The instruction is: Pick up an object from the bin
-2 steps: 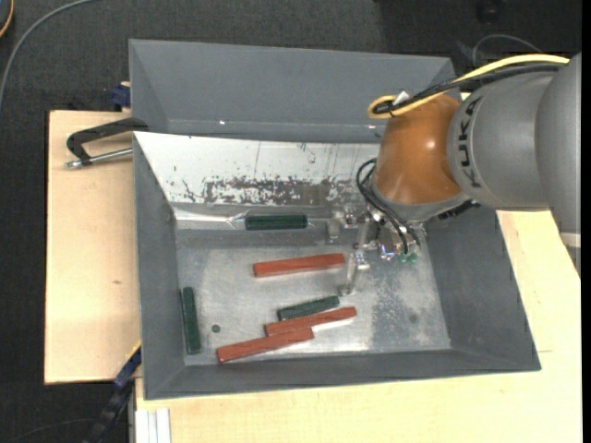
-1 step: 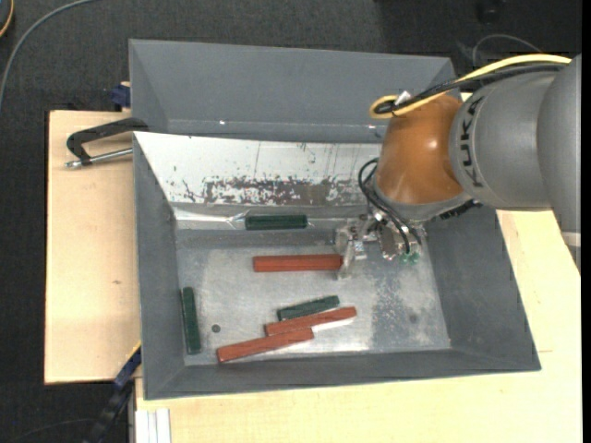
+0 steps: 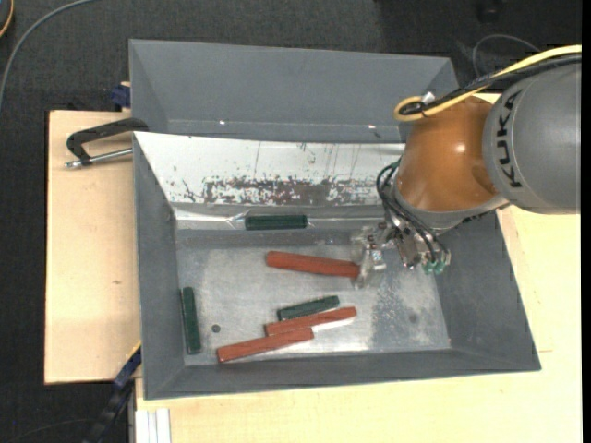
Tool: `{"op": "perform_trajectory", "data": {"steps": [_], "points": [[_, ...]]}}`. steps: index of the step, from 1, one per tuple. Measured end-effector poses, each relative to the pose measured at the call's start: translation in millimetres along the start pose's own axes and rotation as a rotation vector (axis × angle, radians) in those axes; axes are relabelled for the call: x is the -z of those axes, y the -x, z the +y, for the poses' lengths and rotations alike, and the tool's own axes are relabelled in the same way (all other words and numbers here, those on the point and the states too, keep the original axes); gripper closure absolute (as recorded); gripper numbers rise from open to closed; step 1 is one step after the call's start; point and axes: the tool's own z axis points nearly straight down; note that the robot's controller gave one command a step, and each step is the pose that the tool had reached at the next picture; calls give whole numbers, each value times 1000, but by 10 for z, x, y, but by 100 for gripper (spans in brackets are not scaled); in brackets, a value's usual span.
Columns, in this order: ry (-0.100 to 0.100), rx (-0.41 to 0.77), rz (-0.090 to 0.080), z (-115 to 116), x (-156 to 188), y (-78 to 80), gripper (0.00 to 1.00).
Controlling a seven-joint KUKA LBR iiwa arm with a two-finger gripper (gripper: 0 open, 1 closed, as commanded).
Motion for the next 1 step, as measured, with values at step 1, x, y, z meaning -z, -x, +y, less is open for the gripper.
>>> {"op": "perform_trajectory", "data": {"steps": [1], "points": [[-3,-4,-15,-119,1630,97,100]]}}
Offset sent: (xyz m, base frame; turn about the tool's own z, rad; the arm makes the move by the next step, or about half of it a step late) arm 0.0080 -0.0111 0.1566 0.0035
